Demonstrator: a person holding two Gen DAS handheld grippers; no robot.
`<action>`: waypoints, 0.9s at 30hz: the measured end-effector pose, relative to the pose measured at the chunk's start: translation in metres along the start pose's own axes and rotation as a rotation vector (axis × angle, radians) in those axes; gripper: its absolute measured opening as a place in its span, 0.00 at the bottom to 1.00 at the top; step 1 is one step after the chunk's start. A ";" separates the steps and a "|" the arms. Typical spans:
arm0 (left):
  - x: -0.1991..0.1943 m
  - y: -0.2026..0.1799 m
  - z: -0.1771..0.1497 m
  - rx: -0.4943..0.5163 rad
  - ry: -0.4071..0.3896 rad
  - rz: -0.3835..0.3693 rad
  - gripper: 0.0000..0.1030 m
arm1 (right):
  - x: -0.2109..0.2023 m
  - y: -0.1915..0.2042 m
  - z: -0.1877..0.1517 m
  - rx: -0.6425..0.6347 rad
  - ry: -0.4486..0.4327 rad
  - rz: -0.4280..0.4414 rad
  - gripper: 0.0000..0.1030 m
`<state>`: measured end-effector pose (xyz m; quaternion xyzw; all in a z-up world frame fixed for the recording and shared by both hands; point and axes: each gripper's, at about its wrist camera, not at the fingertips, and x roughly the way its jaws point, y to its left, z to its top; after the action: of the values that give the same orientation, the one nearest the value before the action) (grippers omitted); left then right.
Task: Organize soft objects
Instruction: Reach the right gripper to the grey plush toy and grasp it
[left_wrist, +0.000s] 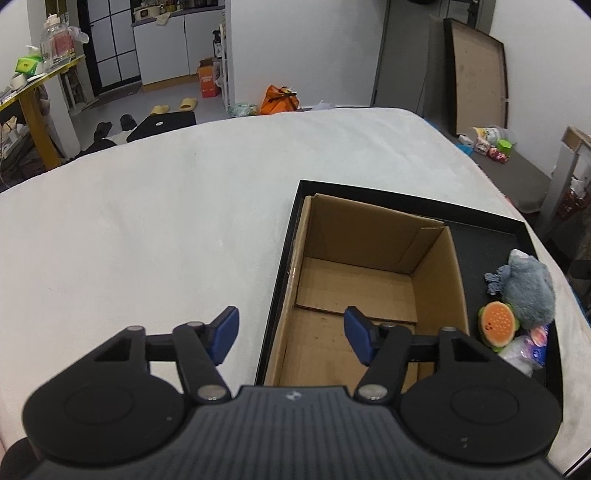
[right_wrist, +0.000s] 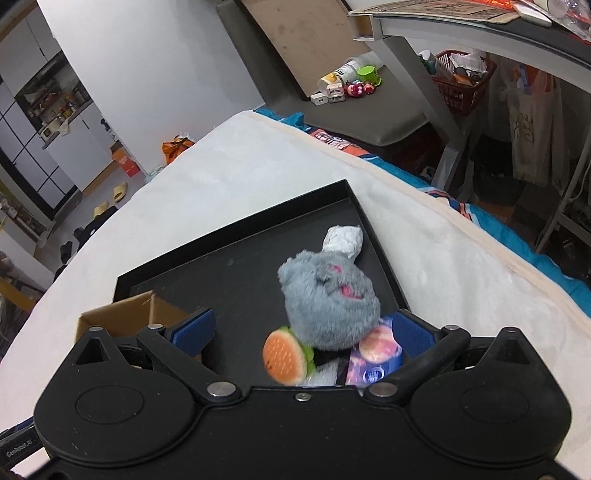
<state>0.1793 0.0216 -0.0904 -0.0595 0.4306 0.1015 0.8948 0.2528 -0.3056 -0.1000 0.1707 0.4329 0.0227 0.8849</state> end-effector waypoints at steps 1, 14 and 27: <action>0.004 0.000 0.001 0.000 0.003 0.007 0.57 | 0.004 -0.002 0.000 0.005 -0.009 0.002 1.00; 0.034 -0.008 0.005 0.011 0.028 0.073 0.33 | 0.056 -0.010 -0.008 -0.031 0.024 -0.043 1.00; 0.035 -0.005 0.000 0.001 0.021 0.036 0.09 | 0.077 -0.011 -0.013 -0.042 0.062 -0.073 0.62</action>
<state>0.2022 0.0216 -0.1179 -0.0522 0.4411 0.1168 0.8883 0.2902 -0.2981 -0.1695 0.1354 0.4655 0.0046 0.8746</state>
